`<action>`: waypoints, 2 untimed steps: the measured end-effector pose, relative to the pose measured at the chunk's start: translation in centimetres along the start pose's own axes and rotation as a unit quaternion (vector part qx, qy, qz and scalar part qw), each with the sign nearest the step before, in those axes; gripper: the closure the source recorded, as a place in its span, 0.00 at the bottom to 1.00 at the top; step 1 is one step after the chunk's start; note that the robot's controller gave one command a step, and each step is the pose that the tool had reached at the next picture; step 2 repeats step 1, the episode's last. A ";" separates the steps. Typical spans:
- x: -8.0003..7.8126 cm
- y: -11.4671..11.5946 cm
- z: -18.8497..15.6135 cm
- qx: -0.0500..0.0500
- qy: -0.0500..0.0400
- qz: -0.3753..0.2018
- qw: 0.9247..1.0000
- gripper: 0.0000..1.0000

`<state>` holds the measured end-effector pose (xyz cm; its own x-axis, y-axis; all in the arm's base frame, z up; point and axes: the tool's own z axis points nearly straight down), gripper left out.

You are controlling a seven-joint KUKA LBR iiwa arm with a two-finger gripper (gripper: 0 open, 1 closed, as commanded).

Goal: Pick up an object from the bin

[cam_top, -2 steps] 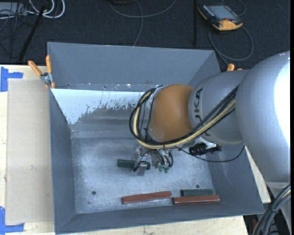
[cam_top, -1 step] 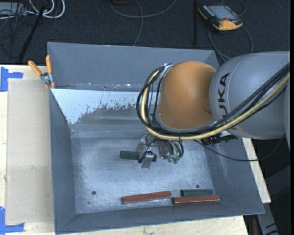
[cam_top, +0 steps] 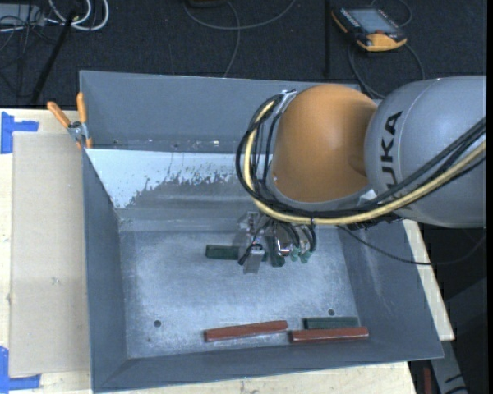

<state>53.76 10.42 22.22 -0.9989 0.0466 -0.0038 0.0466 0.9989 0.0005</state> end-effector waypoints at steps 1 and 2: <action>-0.1 -3.0 0.4 0.001 0.002 -0.075 0.997 1.00; -0.1 -3.0 0.4 0.001 0.002 -0.075 0.997 1.00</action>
Offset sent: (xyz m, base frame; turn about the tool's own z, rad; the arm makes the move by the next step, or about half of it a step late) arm -0.0003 -0.0292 -0.0029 -0.1522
